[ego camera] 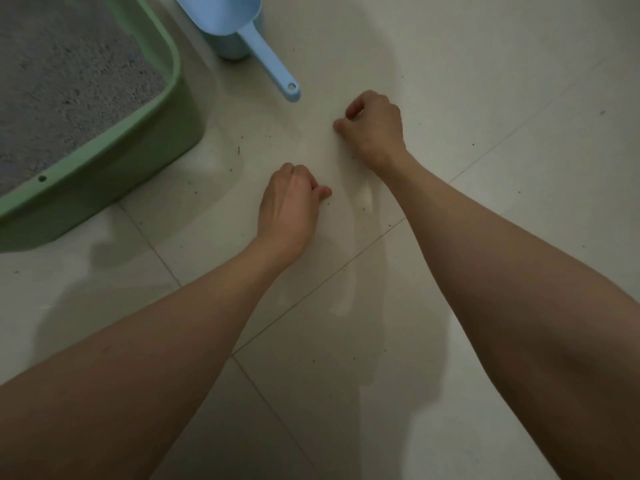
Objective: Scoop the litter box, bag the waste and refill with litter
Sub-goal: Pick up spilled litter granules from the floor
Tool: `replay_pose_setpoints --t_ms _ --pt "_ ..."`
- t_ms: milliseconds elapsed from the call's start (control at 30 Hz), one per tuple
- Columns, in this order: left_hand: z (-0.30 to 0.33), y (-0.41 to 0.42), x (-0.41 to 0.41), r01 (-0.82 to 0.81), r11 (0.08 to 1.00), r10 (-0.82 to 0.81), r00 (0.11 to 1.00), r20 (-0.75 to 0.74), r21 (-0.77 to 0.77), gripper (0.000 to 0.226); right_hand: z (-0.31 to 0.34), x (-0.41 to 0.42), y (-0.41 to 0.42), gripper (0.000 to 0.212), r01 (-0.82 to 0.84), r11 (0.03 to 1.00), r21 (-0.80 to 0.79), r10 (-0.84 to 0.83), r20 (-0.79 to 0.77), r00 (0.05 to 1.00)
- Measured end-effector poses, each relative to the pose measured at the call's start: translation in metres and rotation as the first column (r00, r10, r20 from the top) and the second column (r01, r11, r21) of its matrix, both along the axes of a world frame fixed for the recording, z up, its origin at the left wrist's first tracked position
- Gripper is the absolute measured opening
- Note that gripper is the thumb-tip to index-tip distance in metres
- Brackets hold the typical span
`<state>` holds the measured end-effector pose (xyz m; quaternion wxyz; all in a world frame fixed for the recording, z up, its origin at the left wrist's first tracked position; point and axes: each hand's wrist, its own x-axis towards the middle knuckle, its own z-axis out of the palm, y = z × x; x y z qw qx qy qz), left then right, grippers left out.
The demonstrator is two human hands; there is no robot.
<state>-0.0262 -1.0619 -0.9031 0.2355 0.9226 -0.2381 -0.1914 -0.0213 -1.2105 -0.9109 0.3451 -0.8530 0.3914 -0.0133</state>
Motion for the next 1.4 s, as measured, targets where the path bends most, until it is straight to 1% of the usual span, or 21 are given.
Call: replay_pose_setpoints --t_ms 100,200,267,300,333,367,400,433,467,533,567,600,633,700,733,767,867,1000,1167,1267,1400 --pt "0.005 -0.004 0.002 0.035 0.998 -0.033 0.999 -0.041 0.060 0.029 0.001 0.002 0.002 0.022 0.003 1.000 -0.011 -0.003 0.001 1.000" --pt "0.013 -0.006 0.011 0.011 0.997 0.000 0.987 -0.160 0.070 0.032 0.006 0.000 0.000 0.023 -0.032 0.999 0.017 0.033 -0.020 0.999" --pt "0.016 -0.006 0.017 -0.093 0.996 0.086 0.939 -0.332 -0.007 0.026 0.012 -0.003 -0.003 0.016 0.087 0.981 0.175 -0.102 0.077 0.992" --pt "0.019 -0.005 0.018 -0.196 0.978 0.137 0.871 -0.472 -0.077 0.022 0.017 -0.007 -0.005 0.014 0.199 0.902 0.384 -0.275 0.154 0.949" --pt "0.021 -0.003 0.020 -0.309 0.941 0.169 0.782 -0.600 -0.138 0.019 0.022 -0.013 -0.008 0.018 0.255 0.729 0.635 -0.464 0.184 0.867" --pt "0.021 -0.001 0.021 -0.407 0.895 0.176 0.700 -0.692 -0.184 0.018 0.026 -0.020 -0.010 0.022 0.220 0.505 0.835 -0.604 0.160 0.781" --pt "0.020 0.002 0.022 -0.474 0.856 0.172 0.639 -0.750 -0.207 0.018 0.026 -0.029 -0.012 0.025 0.148 0.315 0.937 -0.684 0.117 0.720" --pt "0.019 0.004 0.023 -0.515 0.829 0.166 0.599 -0.783 -0.218 0.017 0.027 -0.038 -0.013 0.026 0.096 0.201 0.975 -0.712 0.078 0.698" --pt "0.018 0.006 0.023 -0.530 0.817 0.158 0.583 -0.797 -0.226 0.016 0.026 -0.046 -0.013 0.026 0.069 0.156 0.985 -0.706 0.063 0.706" --pt "0.016 0.007 0.021 -0.496 0.837 0.147 0.611 -0.778 -0.232 0.013 0.024 -0.055 -0.013 0.027 0.091 0.202 0.975 -0.656 0.066 0.752" --pt "0.014 0.007 0.019 -0.438 0.871 0.147 0.663 -0.734 -0.221 0.012 0.023 -0.057 -0.012 0.027 0.127 0.281 0.951 -0.622 0.080 0.779" --pt "0.012 0.006 0.017 -0.364 0.909 0.141 0.726 -0.673 -0.202 0.016 0.021 -0.057 -0.011 0.025 0.172 0.400 0.900 -0.575 0.100 0.812" --pt "0.010 0.005 0.015 -0.292 0.940 0.131 0.785 -0.605 -0.175 0.020 0.021 -0.056 -0.010 0.022 0.210 0.565 0.798 -0.495 0.124 0.860" --pt "0.009 0.002 0.009 -0.185 0.976 0.113 0.881 -0.459 -0.115 0.018 0.019 -0.054 -0.006 0.014 0.164 0.878 0.450 -0.229 0.094 0.969" --pt "0.010 0.001 0.006 -0.137 0.987 0.095 0.921 -0.379 -0.084 0.013 0.017 -0.054 -0.003 0.015 0.090 0.954 0.285 -0.109 0.052 0.993" --pt "0.010 0.000 0.003 -0.091 0.994 0.069 0.948 -0.312 -0.058 0.011 0.014 -0.054 -0.001 0.017 0.027 0.985 0.173 -0.030 0.014 0.999" --pt "0.006 -0.001 -0.004 -0.024 0.999 0.017 0.977 -0.211 -0.029 0.017 0.008 -0.052 0.005 0.020 -0.031 0.997 0.065 0.033 -0.021 0.999" --pt "0.001 -0.004 -0.013 -0.099 0.994 0.091 0.984 -0.154 -0.043 0.013 0.003 -0.049 0.010 0.019 -0.012 1.000 0.022 0.012 -0.005 1.000" --pt "0.004 -0.006 -0.017 -0.110 0.992 0.101 0.986 -0.130 -0.065 0.012 0.004 -0.049 0.013 0.017 -0.004 1.000 0.015 0.004 0.048 0.999" --pt "0.006 -0.007 -0.016 -0.098 0.994 0.091 0.986 -0.137 -0.044 0.013 0.007 -0.045 0.011 0.018 -0.037 0.999 0.015 0.037 0.004 0.999" --pt "0.004 -0.008 -0.014 -0.002 0.999 0.005 0.994 -0.112 0.034 0.017 0.012 -0.041 0.012 0.024 -0.125 0.992 -0.034 0.122 -0.084 0.989"
